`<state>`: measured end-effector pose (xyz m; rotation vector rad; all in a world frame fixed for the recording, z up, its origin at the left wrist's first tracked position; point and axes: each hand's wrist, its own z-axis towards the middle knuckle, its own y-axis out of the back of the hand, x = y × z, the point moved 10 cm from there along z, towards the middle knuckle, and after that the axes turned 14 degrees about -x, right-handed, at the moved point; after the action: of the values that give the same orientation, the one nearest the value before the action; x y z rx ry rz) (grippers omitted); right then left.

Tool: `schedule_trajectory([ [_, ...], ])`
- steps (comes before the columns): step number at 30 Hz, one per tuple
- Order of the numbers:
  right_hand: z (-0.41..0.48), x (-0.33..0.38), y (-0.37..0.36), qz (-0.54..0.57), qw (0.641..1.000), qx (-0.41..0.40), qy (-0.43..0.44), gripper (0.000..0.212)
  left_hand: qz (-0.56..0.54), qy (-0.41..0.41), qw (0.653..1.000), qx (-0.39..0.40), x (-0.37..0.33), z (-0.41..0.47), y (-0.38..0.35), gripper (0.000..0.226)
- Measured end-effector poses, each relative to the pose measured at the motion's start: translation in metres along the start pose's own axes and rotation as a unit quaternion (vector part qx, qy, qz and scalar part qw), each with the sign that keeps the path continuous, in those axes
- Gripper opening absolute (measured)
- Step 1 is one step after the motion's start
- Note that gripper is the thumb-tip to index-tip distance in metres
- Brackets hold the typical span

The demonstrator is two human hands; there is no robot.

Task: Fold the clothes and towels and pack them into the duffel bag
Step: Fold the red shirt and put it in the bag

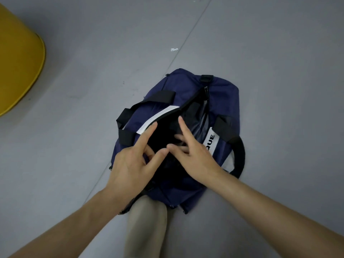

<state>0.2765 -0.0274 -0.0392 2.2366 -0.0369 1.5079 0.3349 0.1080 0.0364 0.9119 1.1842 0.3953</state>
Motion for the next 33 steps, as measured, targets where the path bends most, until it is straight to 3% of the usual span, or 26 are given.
schedule_trajectory([
  [6, -0.044, 0.009, 0.125, -0.064, 0.996, -0.018, 0.051, 0.08, -0.122, -0.03, 0.982, 0.14, -0.085, -0.001, -0.05, 0.098],
  [10, -0.102, -0.027, 0.214, -0.061, 0.994, -0.093, 0.02, 0.079, -0.06, -0.119, 0.952, 0.275, -0.147, -0.023, -0.094, 0.107],
  [13, -0.166, -0.07, 0.277, -0.073, 0.98, -0.186, -0.002, 0.076, -0.016, -0.187, 0.908, 0.375, -0.194, -0.056, -0.138, 0.108],
  [17, -0.249, -0.134, 0.329, -0.097, 0.95, -0.295, -0.045, 0.076, 0.047, -0.263, 0.851, 0.452, -0.248, -0.104, -0.194, 0.106],
  [23, -0.353, -0.24, 0.345, -0.192, 0.874, -0.428, -0.129, 0.076, 0.074, -0.356, 0.811, 0.458, -0.329, -0.191, -0.298, 0.095],
  [27, -0.391, -0.312, 0.316, -0.27, 0.851, -0.411, -0.184, 0.083, 0.086, -0.43, 0.777, 0.452, -0.338, -0.272, -0.369, 0.094],
  [30, -0.394, -0.331, 0.304, -0.345, 0.839, -0.383, -0.175, 0.088, 0.112, -0.39, 0.799, 0.445, -0.322, -0.311, -0.399, 0.094],
  [33, -0.386, -0.329, 0.324, -0.365, 0.817, -0.412, -0.172, 0.064, 0.108, -0.363, 0.817, 0.436, -0.314, -0.321, -0.393, 0.093],
])
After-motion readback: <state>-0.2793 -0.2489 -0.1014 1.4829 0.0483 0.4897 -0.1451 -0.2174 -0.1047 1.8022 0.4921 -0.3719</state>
